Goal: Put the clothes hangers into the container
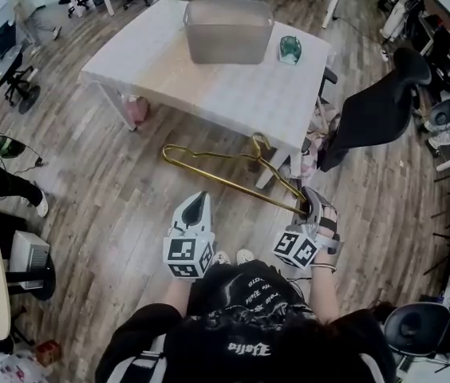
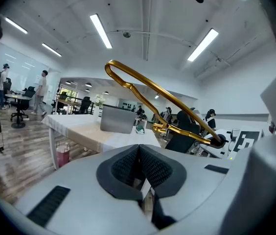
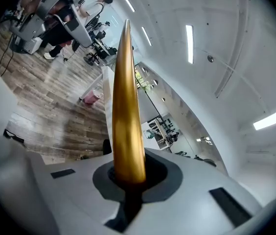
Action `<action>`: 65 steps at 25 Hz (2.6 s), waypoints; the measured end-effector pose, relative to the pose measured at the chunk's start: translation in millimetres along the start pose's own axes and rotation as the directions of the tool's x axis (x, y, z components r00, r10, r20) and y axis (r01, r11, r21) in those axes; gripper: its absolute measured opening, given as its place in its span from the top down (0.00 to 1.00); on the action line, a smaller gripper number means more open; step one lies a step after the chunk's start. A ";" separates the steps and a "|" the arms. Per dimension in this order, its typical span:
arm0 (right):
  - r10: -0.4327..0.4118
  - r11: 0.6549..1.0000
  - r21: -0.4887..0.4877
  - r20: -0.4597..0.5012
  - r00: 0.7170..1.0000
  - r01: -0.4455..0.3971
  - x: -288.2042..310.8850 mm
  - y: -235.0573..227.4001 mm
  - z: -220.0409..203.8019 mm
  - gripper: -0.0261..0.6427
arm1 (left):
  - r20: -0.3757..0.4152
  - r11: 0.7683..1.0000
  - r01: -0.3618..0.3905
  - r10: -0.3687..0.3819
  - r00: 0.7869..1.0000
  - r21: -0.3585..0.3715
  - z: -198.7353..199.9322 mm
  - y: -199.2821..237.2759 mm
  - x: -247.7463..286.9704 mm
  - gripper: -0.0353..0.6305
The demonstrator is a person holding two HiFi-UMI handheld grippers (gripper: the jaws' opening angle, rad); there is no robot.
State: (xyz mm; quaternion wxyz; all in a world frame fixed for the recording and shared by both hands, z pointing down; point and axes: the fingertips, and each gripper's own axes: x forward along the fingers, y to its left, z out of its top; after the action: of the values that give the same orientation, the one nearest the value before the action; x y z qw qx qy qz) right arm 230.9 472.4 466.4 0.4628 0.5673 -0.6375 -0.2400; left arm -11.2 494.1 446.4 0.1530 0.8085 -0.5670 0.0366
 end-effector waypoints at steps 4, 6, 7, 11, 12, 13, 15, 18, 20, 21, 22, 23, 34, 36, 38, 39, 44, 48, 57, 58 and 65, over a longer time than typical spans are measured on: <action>-0.013 0.999 0.031 -0.020 1.000 0.013 -0.2 6.8 -4.6 0.94 | -0.006 1.000 0.022 -0.022 1.000 0.010 -8.3 -2.2 2.4 0.92; -0.022 0.999 0.043 -0.017 1.000 0.023 0.4 8.6 -5.1 0.94 | -0.014 1.000 0.028 -0.028 1.000 0.013 -12.4 -1.8 5.0 0.92; -0.025 0.998 0.050 -0.016 1.000 0.025 0.9 8.3 -4.9 0.94 | -0.018 0.999 0.030 -0.030 0.999 0.013 -13.4 -1.9 6.3 0.92; -0.029 0.996 0.078 -0.012 1.000 0.030 8.8 3.8 -3.5 0.94 | -0.022 0.999 0.039 -0.038 0.999 0.022 -10.4 -2.2 13.2 0.92; -0.034 0.996 0.082 -0.009 0.999 0.034 14.4 2.2 -2.4 0.94 | -0.020 0.999 0.037 -0.037 0.999 0.023 -9.2 -0.6 17.2 0.92; -0.037 0.996 0.083 -0.004 0.999 0.038 21.6 0.9 -1.1 0.94 | -0.017 0.999 0.033 -0.033 0.999 0.023 -8.9 1.6 22.3 0.92; -0.037 0.996 0.079 0.009 0.999 0.036 40.5 0.1 0.8 0.94 | -0.015 1.000 0.019 -0.019 1.000 0.018 -10.4 6.9 35.8 0.92; -0.014 0.998 0.061 0.012 1.000 0.014 75.3 -1.6 -0.4 0.94 | -0.023 1.000 0.002 -0.002 1.000 0.013 -8.6 13.2 63.6 0.92; 0.004 0.999 0.051 0.010 1.000 -0.005 104.6 -8.8 -2.4 0.94 | -0.025 1.000 -0.005 0.006 1.000 0.021 0.9 14.5 87.8 0.92; 0.011 0.998 0.054 0.014 1.000 -0.011 121.5 -14.0 -2.7 0.94 | -0.021 1.000 -0.010 0.011 1.000 0.028 7.3 15.3 101.3 0.92; 0.016 0.998 0.061 0.018 1.000 -0.017 138.5 -19.0 -2.8 0.94 | -0.017 0.999 -0.017 0.018 1.000 0.034 12.9 16.7 114.8 0.92; 0.020 0.997 0.069 0.022 1.000 -0.021 155.0 -23.5 -3.2 0.94 | -0.014 0.999 -0.027 0.027 1.000 0.036 17.0 18.8 128.2 0.92; 0.057 0.996 0.067 0.108 0.993 -0.064 304.7 -73.1 -7.9 0.94 | -0.012 0.996 -0.088 0.088 0.996 0.021 39.1 16.8 270.1 0.92; 0.063 0.996 0.052 0.122 0.991 -0.070 325.8 -81.4 -11.2 0.94 | -0.013 0.996 -0.090 0.090 0.996 0.011 40.1 12.9 291.5 0.92; 0.065 0.997 0.035 0.129 0.990 -0.070 345.0 -89.1 -14.3 0.94 | -0.009 0.996 -0.086 0.086 0.996 0.006 42.4 9.1 310.6 0.92; 0.066 0.997 0.032 0.130 0.989 -0.071 353.0 -91.8 -15.1 0.94 | -0.008 0.996 -0.085 0.085 0.996 0.005 43.6 8.4 318.8 0.92; 0.078 0.996 0.038 0.119 0.990 -0.083 379.4 -98.4 -19.0 0.94 | -0.015 0.997 -0.080 0.080 0.997 0.000 48.8 12.3 351.6 0.92; 0.063 0.997 0.037 0.108 0.992 -0.067 403.7 -107.6 -16.6 0.94 | -0.013 0.998 -0.067 0.067 0.998 0.003 57.0 22.7 379.0 0.92; -0.013 0.994 0.113 0.088 0.996 0.003 475.0 -126.1 35.6 0.94 | -0.010 1.000 0.003 -0.002 1.000 0.021 88.6 93.8 462.7 0.92; -0.019 0.993 0.120 0.085 0.996 0.008 485.4 -127.1 45.1 0.94 | -0.012 1.000 0.012 -0.011 1.000 0.020 93.3 106.4 474.5 0.92; -0.070 0.990 0.120 0.015 0.997 0.067 549.6 -138.2 108.3 0.94 | -0.017 0.996 0.084 -0.084 0.996 0.021 134.7 190.0 547.5 0.92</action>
State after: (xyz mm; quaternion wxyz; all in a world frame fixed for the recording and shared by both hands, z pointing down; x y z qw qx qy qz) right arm 246.4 -104.2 476.8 0.4134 0.6133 -0.6352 -0.2225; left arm -9.0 -99.7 485.0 0.1500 0.8330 -0.5308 0.0427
